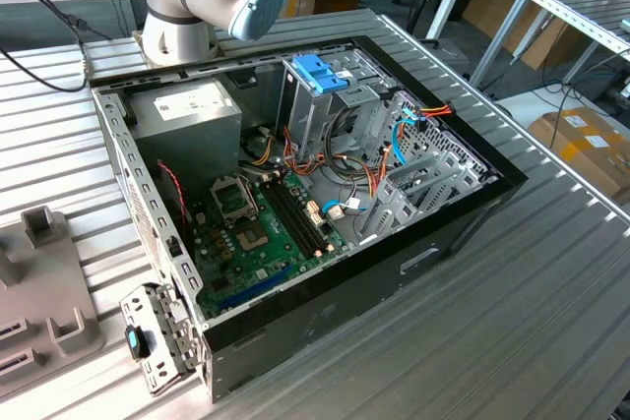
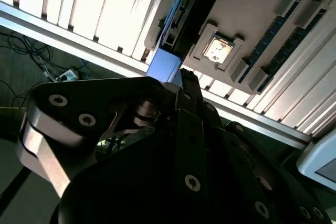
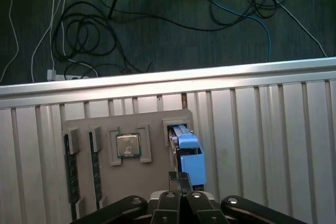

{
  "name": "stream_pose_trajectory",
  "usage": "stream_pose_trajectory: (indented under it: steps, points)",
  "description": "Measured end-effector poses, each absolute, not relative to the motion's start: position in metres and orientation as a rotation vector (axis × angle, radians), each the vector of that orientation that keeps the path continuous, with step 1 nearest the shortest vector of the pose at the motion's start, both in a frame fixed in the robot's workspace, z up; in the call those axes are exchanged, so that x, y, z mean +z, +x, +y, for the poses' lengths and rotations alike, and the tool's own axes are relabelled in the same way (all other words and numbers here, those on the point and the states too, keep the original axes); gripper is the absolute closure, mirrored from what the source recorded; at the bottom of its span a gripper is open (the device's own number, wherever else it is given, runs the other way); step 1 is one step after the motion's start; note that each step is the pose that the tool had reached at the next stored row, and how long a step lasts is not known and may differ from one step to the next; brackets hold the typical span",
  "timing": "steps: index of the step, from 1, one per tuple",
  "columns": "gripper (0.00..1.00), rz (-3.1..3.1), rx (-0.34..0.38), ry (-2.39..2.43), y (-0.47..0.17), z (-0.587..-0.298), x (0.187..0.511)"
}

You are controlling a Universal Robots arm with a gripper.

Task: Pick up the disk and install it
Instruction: 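Pick up the disk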

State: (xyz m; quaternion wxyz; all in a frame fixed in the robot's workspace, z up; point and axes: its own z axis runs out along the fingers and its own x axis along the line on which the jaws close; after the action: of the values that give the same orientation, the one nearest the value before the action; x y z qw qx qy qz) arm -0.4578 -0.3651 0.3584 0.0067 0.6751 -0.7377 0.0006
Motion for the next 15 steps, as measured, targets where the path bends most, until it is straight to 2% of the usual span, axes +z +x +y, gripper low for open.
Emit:
stream_pose_trajectory:
  steps: [15]
  points:
    - [0.89, -2.319, -0.001, 2.122, -0.433, -0.365, 0.353]
